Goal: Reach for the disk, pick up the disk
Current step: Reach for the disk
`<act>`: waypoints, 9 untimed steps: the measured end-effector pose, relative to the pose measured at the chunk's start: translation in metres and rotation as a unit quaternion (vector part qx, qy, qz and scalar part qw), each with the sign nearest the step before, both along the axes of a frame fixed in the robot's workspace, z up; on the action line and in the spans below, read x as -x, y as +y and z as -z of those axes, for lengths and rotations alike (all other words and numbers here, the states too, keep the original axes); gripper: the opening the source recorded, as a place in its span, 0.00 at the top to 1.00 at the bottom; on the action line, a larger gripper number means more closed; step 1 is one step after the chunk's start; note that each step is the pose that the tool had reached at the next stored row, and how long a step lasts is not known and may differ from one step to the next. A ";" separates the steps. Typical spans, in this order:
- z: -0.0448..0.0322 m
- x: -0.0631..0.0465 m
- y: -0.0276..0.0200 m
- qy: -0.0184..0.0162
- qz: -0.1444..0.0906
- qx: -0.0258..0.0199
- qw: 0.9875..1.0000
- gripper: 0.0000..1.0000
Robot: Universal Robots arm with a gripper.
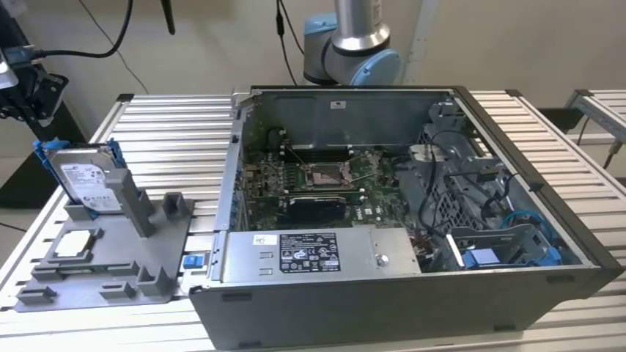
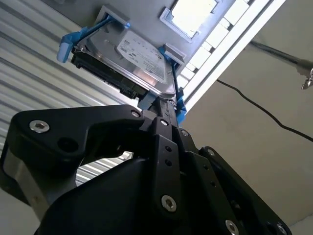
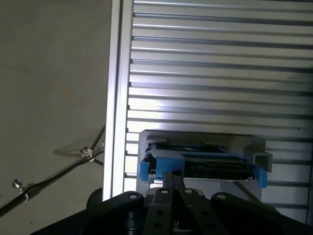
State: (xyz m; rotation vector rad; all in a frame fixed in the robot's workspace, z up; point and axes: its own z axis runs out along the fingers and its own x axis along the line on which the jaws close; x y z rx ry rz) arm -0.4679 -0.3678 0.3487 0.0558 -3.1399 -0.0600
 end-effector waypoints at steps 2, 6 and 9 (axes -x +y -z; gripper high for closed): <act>0.0000 0.000 0.0000 0.000 0.000 0.000 1.000 1.00; 0.0000 0.000 0.0000 0.000 -0.001 0.000 1.000 1.00; 0.0000 0.000 0.0000 0.000 -0.008 0.000 1.000 1.00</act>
